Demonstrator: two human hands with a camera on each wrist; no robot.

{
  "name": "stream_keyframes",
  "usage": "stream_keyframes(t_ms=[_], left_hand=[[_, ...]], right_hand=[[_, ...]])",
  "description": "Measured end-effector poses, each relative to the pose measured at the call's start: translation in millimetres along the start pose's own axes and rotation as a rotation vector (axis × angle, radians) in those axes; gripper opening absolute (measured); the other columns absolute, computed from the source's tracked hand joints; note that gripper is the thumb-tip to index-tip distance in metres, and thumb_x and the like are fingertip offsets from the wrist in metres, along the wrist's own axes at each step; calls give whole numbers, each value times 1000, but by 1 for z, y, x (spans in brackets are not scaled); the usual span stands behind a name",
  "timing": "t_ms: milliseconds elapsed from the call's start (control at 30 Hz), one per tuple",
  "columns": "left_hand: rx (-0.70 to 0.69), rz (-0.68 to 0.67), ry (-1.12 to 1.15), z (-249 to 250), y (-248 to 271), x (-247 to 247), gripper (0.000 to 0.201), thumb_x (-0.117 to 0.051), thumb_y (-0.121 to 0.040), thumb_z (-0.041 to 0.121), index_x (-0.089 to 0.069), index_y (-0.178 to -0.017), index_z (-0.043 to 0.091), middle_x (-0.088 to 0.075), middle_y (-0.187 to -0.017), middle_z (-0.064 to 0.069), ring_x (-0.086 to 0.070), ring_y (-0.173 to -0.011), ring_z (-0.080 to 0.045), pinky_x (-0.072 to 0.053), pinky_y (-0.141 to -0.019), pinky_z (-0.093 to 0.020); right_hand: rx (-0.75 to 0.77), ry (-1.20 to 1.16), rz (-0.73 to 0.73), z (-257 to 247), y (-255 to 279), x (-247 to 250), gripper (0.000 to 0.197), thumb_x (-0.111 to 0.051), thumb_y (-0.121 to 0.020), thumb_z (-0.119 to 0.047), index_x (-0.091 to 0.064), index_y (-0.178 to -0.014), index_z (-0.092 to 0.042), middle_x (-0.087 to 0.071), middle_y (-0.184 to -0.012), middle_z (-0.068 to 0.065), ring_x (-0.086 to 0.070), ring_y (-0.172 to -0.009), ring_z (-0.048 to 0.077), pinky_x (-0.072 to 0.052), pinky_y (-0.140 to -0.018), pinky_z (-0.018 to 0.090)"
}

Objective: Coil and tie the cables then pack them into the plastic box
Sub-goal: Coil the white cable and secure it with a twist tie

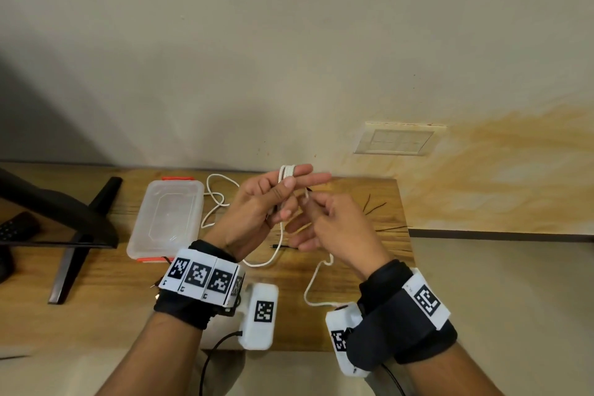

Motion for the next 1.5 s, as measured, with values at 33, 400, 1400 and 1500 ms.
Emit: stream_keyframes(t_ms=[33,400,1400,1500], left_hand=[[-16,33,-5,0,-1,1,39,-44,-100,10,-48,-135,-7,-64,-132,-18,-43,-49,-3,-41,-55,-13],[-77,153,-153,-7,-4,4,39,-43,-103,0,-40,-141,-4,-61,-136,-14,-68,-113,-30,-55,-97,-37],[64,-201,-434,2,5,1,30,-41,-106,17,-62,-112,-4,-62,-65,-12,-50,-39,-15,-41,-47,-26],[67,-212,-401,1,4,3,24,-41,-105,11,-56,-106,-8,-59,-62,-4,-51,-41,-13,-40,-46,-26]], right_hand=[[-19,46,-41,2,0,-2,22,-46,-107,-22,-65,-114,-15,-76,-87,11,-76,-71,25,-63,-67,33],[69,480,-278,8,4,-5,23,-44,-107,-22,-63,-113,-11,-74,-75,5,-62,-51,1,-50,-54,17],[470,301,470,9,-11,24,4,-78,-86,-19,-78,-90,-20,-74,-79,-14,-70,-77,3,-60,-77,28],[401,142,387,7,-14,22,6,-74,-89,-13,-77,-91,-18,-75,-79,-8,-72,-72,4,-60,-70,24]])
Point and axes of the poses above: each hand's wrist, its own y-axis away from the middle knuckle, its own x-axis out of the back of the hand, z = x × y, the point moved 1 cm from there along -y, towards the middle knuckle
